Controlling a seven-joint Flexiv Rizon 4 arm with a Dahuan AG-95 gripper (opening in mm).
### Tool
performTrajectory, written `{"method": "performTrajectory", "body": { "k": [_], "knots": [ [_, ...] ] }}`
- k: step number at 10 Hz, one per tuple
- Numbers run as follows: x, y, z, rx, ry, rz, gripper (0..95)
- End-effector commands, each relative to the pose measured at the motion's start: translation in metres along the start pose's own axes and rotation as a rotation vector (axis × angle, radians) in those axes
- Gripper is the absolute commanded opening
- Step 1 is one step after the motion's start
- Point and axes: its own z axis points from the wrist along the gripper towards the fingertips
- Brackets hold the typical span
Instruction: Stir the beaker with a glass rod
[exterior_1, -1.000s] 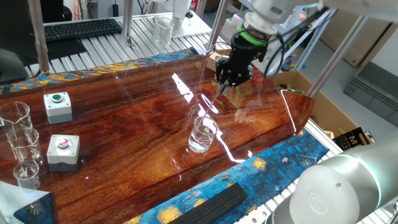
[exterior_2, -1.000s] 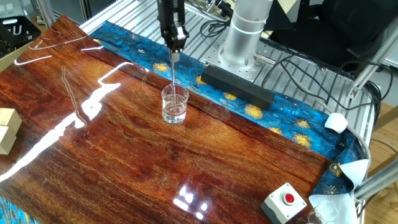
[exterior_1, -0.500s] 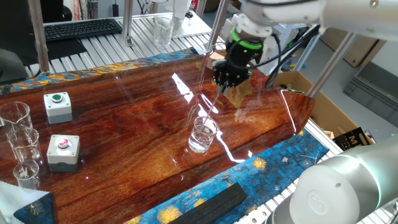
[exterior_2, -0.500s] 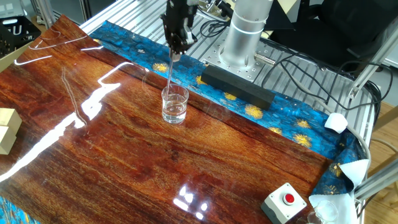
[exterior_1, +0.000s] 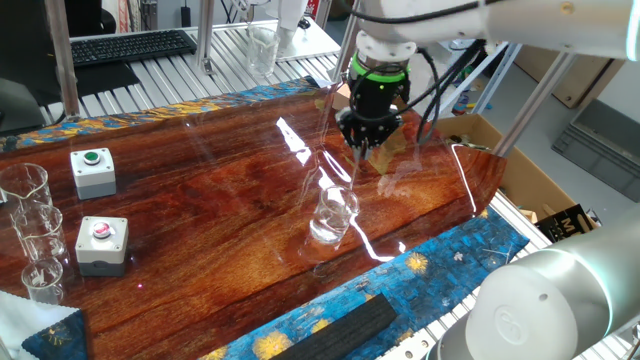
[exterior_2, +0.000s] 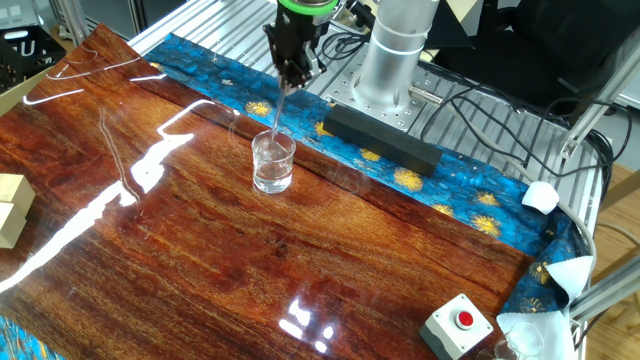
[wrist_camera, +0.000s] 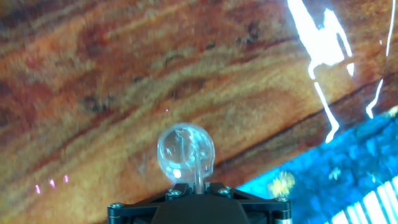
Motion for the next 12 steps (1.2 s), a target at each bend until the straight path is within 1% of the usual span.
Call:
{"method": "performTrajectory", "body": {
  "k": [1, 2, 3, 6, 7, 8, 10, 12],
  "knots": [
    [0.001, 0.0, 0.0, -0.232, 0.111, 0.112, 0.0],
    [0.0, 0.0, 0.0, -0.233, 0.111, 0.117, 0.0],
    [-0.001, 0.001, -0.001, -0.241, 0.117, 0.124, 0.0],
    [-0.007, 0.004, -0.005, -0.229, 0.114, 0.127, 0.0],
    [-0.01, 0.005, -0.006, -0.22, 0.108, 0.126, 0.0],
    [-0.01, 0.006, -0.005, -0.225, 0.098, 0.126, 0.0],
    [-0.011, 0.007, -0.005, -0.218, 0.082, 0.119, 0.0],
    [-0.013, 0.008, -0.006, -0.202, 0.072, 0.109, 0.0]
  ]
}}
